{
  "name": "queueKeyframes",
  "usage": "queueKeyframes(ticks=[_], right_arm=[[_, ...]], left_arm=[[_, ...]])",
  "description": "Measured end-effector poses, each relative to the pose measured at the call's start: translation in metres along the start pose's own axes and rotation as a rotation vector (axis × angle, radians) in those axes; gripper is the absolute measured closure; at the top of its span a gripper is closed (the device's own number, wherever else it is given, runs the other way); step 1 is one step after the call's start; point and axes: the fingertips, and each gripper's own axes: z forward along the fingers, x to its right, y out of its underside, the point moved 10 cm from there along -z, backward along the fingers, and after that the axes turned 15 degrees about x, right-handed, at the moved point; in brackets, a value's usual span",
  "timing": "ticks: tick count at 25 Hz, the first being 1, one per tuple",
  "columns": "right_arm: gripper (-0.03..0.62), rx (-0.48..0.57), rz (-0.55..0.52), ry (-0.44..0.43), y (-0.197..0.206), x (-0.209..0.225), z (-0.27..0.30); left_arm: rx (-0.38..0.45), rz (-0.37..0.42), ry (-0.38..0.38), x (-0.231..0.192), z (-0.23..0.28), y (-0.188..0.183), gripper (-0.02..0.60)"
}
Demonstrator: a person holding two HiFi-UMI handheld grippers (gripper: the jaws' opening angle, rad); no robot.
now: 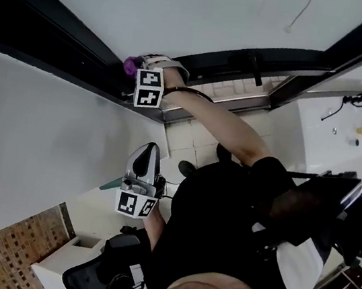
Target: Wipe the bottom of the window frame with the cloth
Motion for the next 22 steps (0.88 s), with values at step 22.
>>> queueKeyframes(ticks=[22], right_arm=[[0.525,-0.690,-0.389,0.107,0.132,0.032,-0.175]], left_arm=[[-0.040,-0.053,0.164,0.016,0.045,0.021,0.583]])
